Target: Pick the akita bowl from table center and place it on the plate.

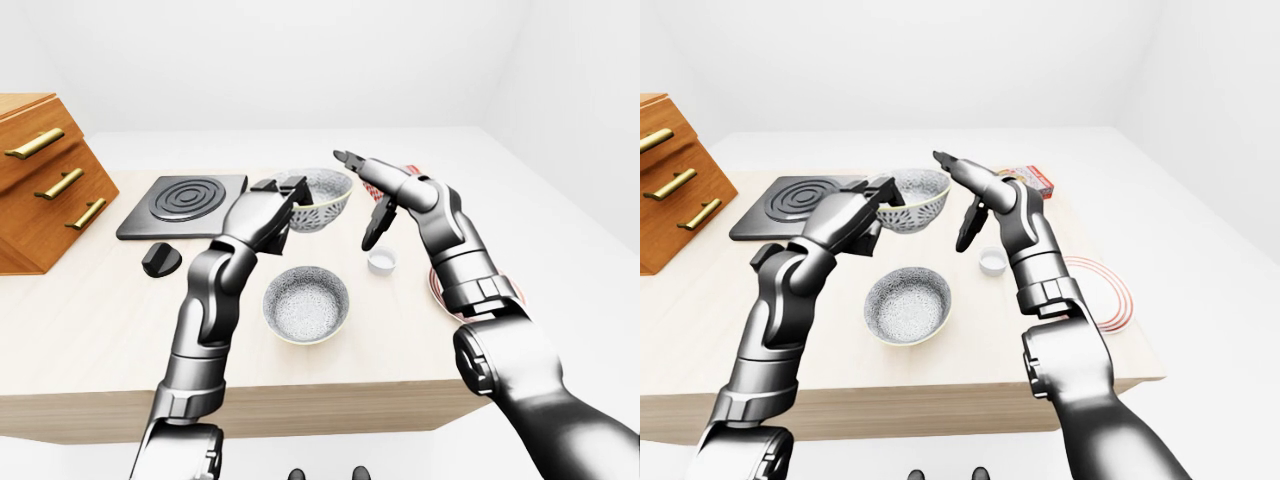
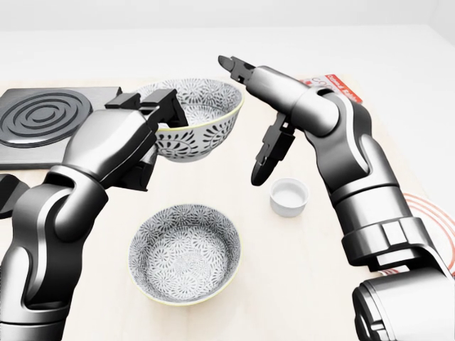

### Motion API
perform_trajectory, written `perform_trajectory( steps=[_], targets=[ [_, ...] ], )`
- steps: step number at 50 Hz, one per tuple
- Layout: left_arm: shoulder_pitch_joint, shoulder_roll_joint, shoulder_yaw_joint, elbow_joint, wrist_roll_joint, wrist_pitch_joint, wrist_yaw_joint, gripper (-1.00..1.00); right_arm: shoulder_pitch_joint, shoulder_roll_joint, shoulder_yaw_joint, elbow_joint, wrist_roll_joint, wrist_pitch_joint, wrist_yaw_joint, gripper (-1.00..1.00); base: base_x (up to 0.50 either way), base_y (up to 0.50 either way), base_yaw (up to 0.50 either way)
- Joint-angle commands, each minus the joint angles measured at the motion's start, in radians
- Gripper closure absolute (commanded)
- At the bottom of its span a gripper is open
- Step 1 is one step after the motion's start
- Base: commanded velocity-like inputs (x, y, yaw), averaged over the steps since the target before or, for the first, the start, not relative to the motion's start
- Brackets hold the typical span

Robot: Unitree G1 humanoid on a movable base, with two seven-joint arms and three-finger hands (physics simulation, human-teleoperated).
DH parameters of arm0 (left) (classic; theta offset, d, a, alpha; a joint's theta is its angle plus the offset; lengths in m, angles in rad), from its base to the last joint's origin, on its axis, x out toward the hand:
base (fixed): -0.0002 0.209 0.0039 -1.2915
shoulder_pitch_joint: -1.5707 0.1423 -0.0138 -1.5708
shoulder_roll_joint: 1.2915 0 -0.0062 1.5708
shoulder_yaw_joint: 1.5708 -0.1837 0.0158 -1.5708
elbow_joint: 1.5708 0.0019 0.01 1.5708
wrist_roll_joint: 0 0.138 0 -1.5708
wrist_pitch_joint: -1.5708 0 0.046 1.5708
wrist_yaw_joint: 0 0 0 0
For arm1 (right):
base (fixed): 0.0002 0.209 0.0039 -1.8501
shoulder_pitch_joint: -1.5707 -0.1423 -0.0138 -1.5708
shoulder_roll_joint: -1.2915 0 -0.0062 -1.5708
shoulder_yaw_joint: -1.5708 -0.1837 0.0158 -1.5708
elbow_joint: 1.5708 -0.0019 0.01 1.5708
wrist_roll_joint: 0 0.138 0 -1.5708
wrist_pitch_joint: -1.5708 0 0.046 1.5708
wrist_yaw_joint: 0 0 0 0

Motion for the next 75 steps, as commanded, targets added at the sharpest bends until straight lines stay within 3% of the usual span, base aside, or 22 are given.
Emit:
perform_trajectory(
  steps=[1,21,26,27,28,29,30,31,32,50,55,57,58,59,71,75],
  targets=[
    [-0.004,-0.016,-0.002,-0.011,-0.011,0.000,0.005,1.00,0.008,0.005,0.003,-0.003,-0.004,-0.001,0.011,-1.00,0.00,0.00,0.00],
    [-0.068,-0.041,-0.017,-0.033,-0.024,0.000,-0.053,1.00,-0.055,-0.017,-0.003,0.092,0.002,-0.028,0.012,-1.00,0.00,0.00,0.00],
    [-0.068,-0.043,-0.018,-0.047,-0.031,0.000,-0.066,1.00,-0.047,-0.020,-0.004,0.075,0.002,-0.020,0.022,-1.00,0.00,0.00,0.00],
    [-0.068,-0.043,-0.018,-0.047,-0.031,0.000,-0.067,1.00,-0.047,-0.020,-0.004,0.075,0.003,-0.020,0.022,-0.93,0.00,0.00,0.00],
    [-0.068,-0.043,-0.017,-0.048,-0.033,0.000,-0.067,1.00,-0.045,-0.020,-0.005,0.071,0.003,-0.018,0.022,-0.22,0.00,0.00,0.00],
    [-0.067,-0.043,-0.017,-0.050,-0.034,0.000,-0.069,1.00,-0.043,-0.020,-0.005,0.068,0.002,-0.017,0.023,0.11,0.00,0.00,0.00],
    [-0.067,-0.043,-0.017,-0.050,-0.034,0.000,-0.069,1.00,-0.042,-0.020,-0.005,0.066,0.002,-0.017,0.023,0.11,0.00,0.00,0.00],
    [-0.064,-0.042,-0.017,-0.054,-0.035,0.000,-0.070,1.00,-0.040,-0.020,-0.006,0.061,0.004,-0.014,0.025,0.91,0.00,0.00,0.00],
    [-0.063,-0.043,-0.017,-0.056,-0.036,0.000,-0.070,1.00,-0.040,-0.021,-0.006,0.060,0.004,-0.014,0.024,1.00,0.00,0.00,0.00],
    [-0.063,-0.042,-0.017,-0.056,-0.037,0.000,-0.070,1.00,-0.040,-0.021,-0.006,0.060,0.005,-0.014,0.024,1.00,0.00,0.00,0.00],
    [-0.019,-0.049,-0.021,-0.095,-0.038,0.000,-0.070,1.00,-0.024,-0.014,-0.008,0.042,0.012,-0.022,0.001,1.00,0.00,0.00,0.00],
    [-0.019,-0.052,-0.018,-0.098,-0.039,0.000,-0.066,0.63,-0.025,-0.015,-0.007,0.045,0.013,-0.026,-0.002,1.00,0.00,0.00,0.00],
    [-0.019,-0.054,-0.017,-0.100,-0.040,0.000,-0.062,-0.11,-0.025,-0.015,-0.007,0.045,0.014,-0.027,-0.003,1.00,0.00,0.00,0.00],
    [-0.021,-0.055,-0.017,-0.099,-0.042,0.000,-0.065,-1.00,-0.026,-0.015,-0.007,0.047,0.015,-0.029,-0.004,1.00,0.00,0.00,0.00],
    [-0.025,-0.055,-0.016,-0.088,-0.058,0.000,-0.053,-1.00,-0.047,-0.015,-0.004,0.104,0.016,-0.059,-0.034,1.00,0.00,0.00,0.00],
    [-0.025,-0.076,-0.010,-0.112,-0.115,0.000,-0.083,-1.00,-0.048,-0.015,-0.005,0.109,0.018,-0.061,-0.039,1.00,0.00,0.00,0.00]
  ],
)
